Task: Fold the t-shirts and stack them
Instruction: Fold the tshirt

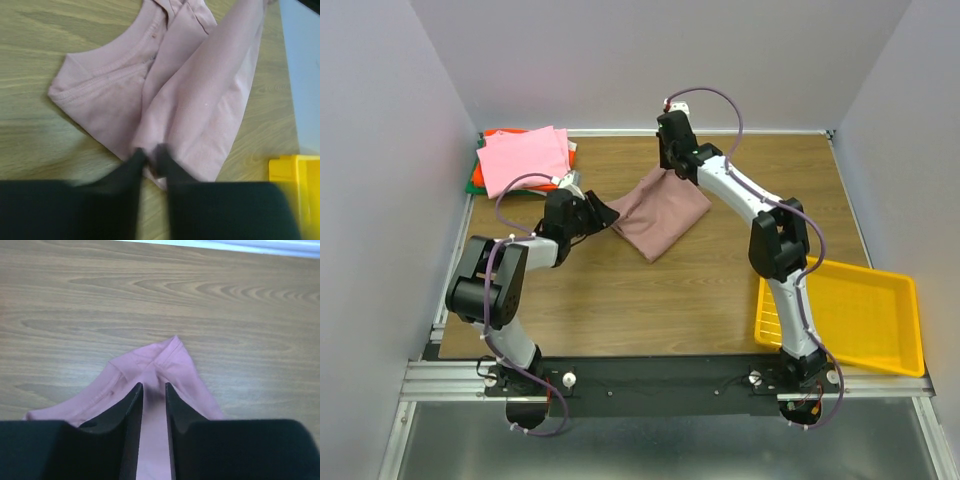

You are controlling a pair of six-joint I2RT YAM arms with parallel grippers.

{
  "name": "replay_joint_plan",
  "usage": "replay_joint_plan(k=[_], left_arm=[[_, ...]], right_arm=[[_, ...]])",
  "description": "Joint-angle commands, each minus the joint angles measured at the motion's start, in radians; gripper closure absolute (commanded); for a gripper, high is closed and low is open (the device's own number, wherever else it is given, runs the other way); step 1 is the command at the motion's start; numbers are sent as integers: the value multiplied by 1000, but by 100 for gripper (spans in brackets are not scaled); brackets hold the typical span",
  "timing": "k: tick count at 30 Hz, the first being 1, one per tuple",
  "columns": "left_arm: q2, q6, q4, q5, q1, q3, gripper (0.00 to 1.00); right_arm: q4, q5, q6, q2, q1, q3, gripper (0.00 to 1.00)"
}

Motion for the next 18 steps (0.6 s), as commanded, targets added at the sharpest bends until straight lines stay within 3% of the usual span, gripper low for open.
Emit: replay_joint_plan(k=[1,3,4,8,18], left_arm=[[5,-7,19,-25,27,18,28],[-26,8,-29,-78,30,35,4],[-38,25,-46,-100,29,47,4],[-133,59,-92,-189,10,24,4],[-219,44,-95,-218,-138,-111,4]], right_arm=[[24,-47,-31,34,-16,57,42],[24,-73,-54,7,-15,36,30],[26,-77,-59,-8,-15,17,26],[26,-119,-71,-133,-15,-119,25],[182,-343,-37,-292,-15,-498,25]])
